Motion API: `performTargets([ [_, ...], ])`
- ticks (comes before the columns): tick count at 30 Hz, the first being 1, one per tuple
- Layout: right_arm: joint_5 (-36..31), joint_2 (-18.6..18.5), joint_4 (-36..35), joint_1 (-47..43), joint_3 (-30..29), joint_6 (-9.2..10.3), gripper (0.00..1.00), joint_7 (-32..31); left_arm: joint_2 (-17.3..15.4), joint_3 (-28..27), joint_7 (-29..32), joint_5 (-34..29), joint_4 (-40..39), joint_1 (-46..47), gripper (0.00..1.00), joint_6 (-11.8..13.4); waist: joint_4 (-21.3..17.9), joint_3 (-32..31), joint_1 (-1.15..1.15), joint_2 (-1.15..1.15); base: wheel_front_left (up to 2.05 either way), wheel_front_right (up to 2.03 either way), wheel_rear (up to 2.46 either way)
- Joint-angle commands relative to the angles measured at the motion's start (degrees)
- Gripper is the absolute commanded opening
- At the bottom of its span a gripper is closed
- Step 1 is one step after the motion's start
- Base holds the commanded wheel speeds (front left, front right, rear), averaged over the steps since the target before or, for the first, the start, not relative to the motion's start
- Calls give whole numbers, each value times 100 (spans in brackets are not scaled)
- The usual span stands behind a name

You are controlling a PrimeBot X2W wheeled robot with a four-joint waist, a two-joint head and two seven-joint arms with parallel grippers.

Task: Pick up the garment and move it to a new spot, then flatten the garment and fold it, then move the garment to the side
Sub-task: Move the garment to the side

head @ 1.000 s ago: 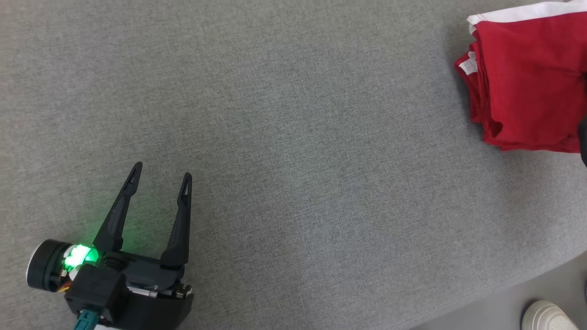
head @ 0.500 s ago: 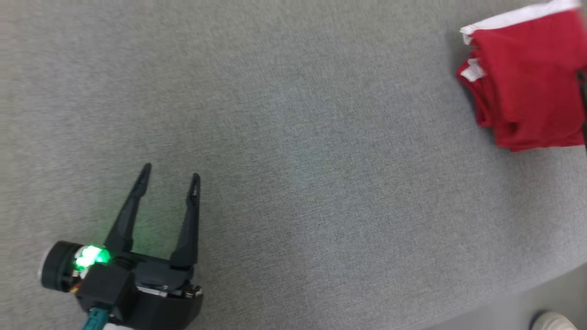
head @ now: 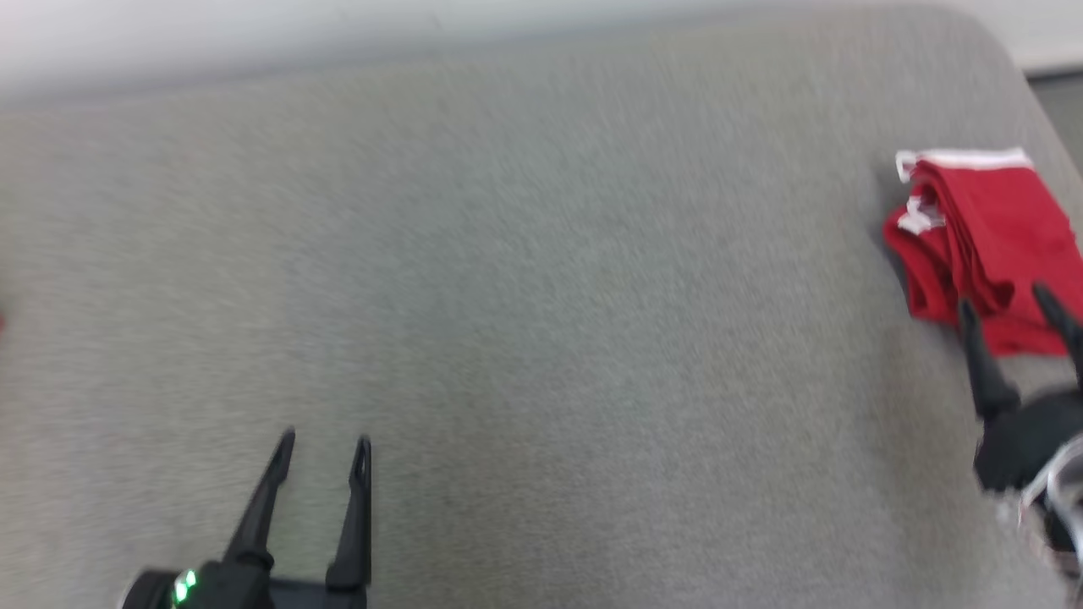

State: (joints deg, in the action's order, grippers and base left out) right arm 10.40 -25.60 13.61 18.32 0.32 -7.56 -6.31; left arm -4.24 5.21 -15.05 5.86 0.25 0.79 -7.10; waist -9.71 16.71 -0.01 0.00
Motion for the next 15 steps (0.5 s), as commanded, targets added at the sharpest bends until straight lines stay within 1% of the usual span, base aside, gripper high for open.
performTargets([
  [1, -48, 258, -250, -457, -264, 16, 100, 203, 28, -43, -18, 13, 98, -214, 100, -11, 815, -1066, 1, 0, 0, 0, 0],
  [3, -80, 617, -515, -930, -584, 16, 100, 437, 15, -105, -19, -12, 214, -308, 100, -17, 962, -1335, 1, 0, 0, 0, 0],
  [5, -99, 936, -764, -1347, -770, 16, 100, 637, -24, -165, -18, -39, 292, -403, 100, -23, 1084, -1546, 1, 0, 0, 0, 0],
  [8, -132, 1319, -1048, -1862, -878, 16, 100, 918, -80, -259, -18, -27, 450, -515, 100, -33, 1206, -1764, 1, 0, 0, 0, 0],
  [11, -211, 1597, -1206, -2278, -797, 16, 100, 1132, -138, -308, -18, -21, 599, -583, 100, -39, 1260, -1918, 1, 0, 0, 0, 0],
  [14, -128, 1696, -1118, -2558, -730, 16, 100, 1310, -142, -354, -18, 18, 693, -597, 100, -30, 1307, -2044, 1, 0, 0, 0, 0],
  [15, -141, 1780, -1124, -2636, -708, 16, 100, 1332, -134, -368, -18, 31, 719, -610, 100, -29, 1323, -2081, 1, 0, 0, 0, 0],
])
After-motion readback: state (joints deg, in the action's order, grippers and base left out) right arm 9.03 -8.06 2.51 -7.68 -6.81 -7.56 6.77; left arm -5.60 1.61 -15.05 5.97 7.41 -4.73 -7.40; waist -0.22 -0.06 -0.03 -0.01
